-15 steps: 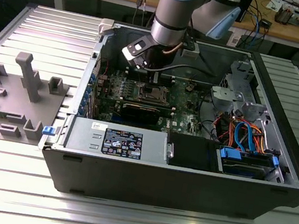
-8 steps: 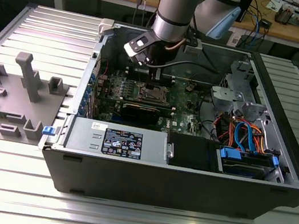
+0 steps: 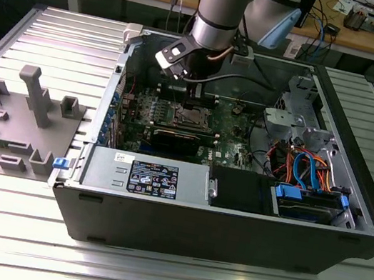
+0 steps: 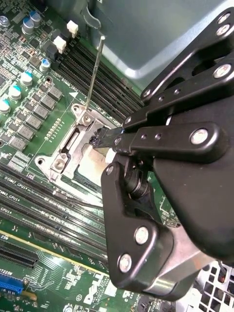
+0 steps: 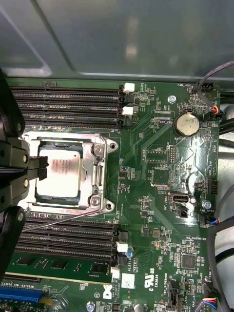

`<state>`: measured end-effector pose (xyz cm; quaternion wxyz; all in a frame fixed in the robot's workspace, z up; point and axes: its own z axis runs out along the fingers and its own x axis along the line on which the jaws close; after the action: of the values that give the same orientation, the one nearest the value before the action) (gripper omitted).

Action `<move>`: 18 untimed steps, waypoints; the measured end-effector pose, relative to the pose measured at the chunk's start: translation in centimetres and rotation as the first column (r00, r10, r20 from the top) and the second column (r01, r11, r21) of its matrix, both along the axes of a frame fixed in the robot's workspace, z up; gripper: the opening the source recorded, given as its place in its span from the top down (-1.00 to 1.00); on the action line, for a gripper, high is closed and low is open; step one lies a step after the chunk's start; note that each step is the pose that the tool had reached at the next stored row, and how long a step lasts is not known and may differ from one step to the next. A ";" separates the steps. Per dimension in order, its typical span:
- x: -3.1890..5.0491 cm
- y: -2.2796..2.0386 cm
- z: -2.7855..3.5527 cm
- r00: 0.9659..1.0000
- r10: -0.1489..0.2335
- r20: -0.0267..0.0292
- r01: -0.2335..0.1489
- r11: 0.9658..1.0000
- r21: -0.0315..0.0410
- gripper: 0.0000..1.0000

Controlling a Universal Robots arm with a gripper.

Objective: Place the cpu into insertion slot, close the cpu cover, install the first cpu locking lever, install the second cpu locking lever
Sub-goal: 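Close the cpu cover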

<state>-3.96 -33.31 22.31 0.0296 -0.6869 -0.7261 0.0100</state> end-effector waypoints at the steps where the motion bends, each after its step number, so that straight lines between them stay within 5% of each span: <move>1: -0.01 0.00 0.02 1.000 0.000 0.000 0.000 1.000 0.000 0.79; 18: -0.03 0.00 0.46 1.000 0.000 0.000 0.000 1.000 0.001 0.79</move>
<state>-3.99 -33.30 22.77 0.0300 -0.6869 -0.7260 0.0095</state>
